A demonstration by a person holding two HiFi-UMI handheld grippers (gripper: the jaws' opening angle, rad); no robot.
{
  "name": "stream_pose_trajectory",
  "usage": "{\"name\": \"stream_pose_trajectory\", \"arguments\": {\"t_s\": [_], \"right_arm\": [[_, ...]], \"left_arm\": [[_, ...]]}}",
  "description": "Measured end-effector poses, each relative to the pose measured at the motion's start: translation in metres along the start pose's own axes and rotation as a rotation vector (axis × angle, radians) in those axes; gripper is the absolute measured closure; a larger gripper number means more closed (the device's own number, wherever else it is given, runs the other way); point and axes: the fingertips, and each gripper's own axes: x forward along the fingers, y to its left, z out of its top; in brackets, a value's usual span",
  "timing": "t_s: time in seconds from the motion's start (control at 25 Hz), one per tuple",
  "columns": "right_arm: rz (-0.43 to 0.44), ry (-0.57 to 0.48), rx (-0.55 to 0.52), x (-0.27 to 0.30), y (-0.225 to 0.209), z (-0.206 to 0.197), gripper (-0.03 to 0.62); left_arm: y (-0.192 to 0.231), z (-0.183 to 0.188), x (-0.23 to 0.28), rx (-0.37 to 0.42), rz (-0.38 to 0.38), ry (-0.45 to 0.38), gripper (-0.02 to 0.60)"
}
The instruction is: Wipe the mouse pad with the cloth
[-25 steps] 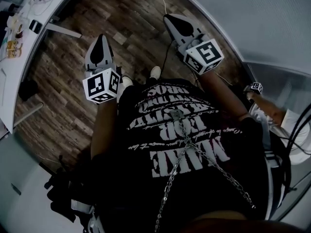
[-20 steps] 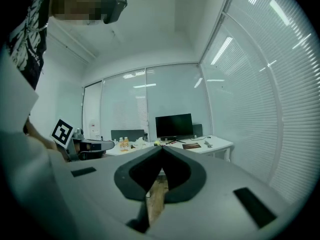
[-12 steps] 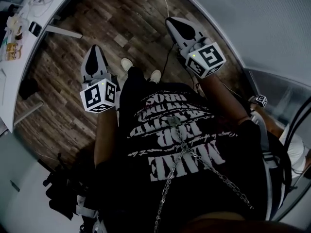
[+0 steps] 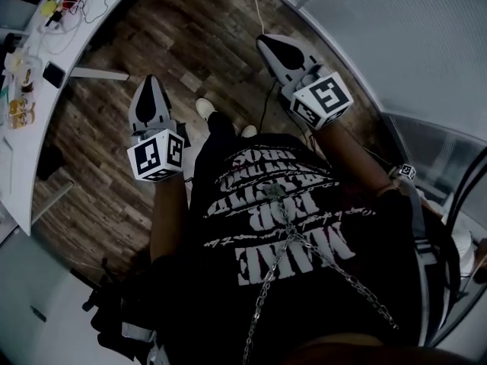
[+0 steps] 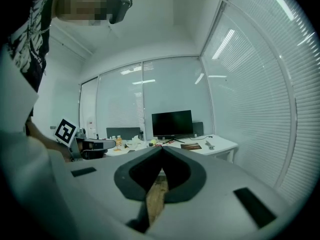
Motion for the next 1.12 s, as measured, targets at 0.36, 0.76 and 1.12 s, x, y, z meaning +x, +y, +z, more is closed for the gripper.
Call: {"name": "stream_pose_trajectory", "arguments": {"t_s": [0.36,0.76,1.12], "right_arm": [[-0.043,-0.015,0.015,0.075,-0.042,0.018,0.594],[-0.094,-0.045,-0.001,0.127,-0.044,0.053,0.594],[-0.11,-0.042,0.021,0.137,-0.053,0.071,0.594]], "left_arm": [[0.033,0.028,0.093,0.015,-0.064,-0.002,0.581],[0.057,0.054,0.135,-0.025,-0.157,-0.015,0.581],[0.063,0.064,0.16,-0.038,-0.187,-0.021,0.581]]}}
